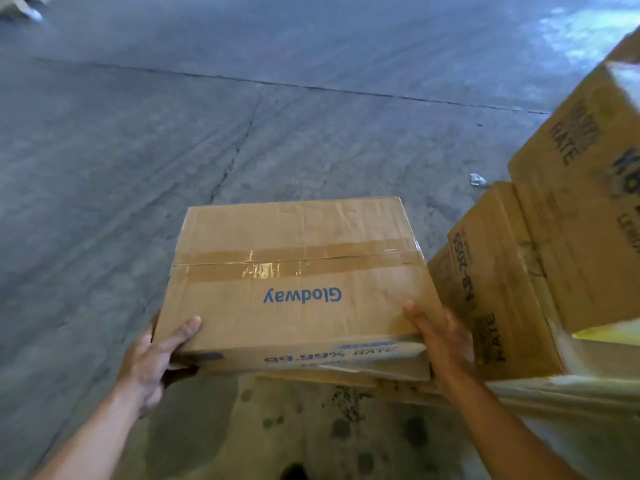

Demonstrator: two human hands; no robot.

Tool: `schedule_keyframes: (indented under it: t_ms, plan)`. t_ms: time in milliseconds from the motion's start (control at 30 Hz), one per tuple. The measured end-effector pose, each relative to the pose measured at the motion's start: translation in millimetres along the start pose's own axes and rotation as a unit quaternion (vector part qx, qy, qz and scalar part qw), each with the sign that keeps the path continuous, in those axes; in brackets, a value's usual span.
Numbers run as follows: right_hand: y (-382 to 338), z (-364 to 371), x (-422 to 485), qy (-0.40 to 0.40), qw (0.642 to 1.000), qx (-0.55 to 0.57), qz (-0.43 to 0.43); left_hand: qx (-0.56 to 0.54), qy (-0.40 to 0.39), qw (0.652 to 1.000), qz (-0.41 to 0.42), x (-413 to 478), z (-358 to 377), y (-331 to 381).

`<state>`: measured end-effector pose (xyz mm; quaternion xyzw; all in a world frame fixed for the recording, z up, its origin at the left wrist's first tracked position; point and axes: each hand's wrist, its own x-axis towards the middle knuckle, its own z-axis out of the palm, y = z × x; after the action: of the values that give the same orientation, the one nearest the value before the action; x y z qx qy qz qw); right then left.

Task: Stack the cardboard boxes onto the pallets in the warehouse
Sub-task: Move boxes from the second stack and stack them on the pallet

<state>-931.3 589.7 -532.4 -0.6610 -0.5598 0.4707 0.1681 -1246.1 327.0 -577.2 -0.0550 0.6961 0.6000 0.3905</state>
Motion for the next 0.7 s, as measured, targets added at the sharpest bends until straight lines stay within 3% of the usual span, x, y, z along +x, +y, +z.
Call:
schedule_keyframes:
  t_ms: [100,333,467,700]
  plan:
    - [-44,-4,-2,-0.034,0.999,0.015,-0.040,-0.045,0.032,0.998,0.020,-49,-23,14]
    - [-124,-33,-27,-0.234,0.954,0.101,-0.160,-0.068,0.151,0.975,0.147,-214,-16,47]
    - [-147,-74,-52,-0.355,0.909,0.127,-0.178,-0.117,0.228,0.946,0.196,-319,18,20]
    - [-141,-134,-104,-0.455,0.850,0.120,-0.235,-0.172,0.363,0.888,0.225,-488,59,-39]
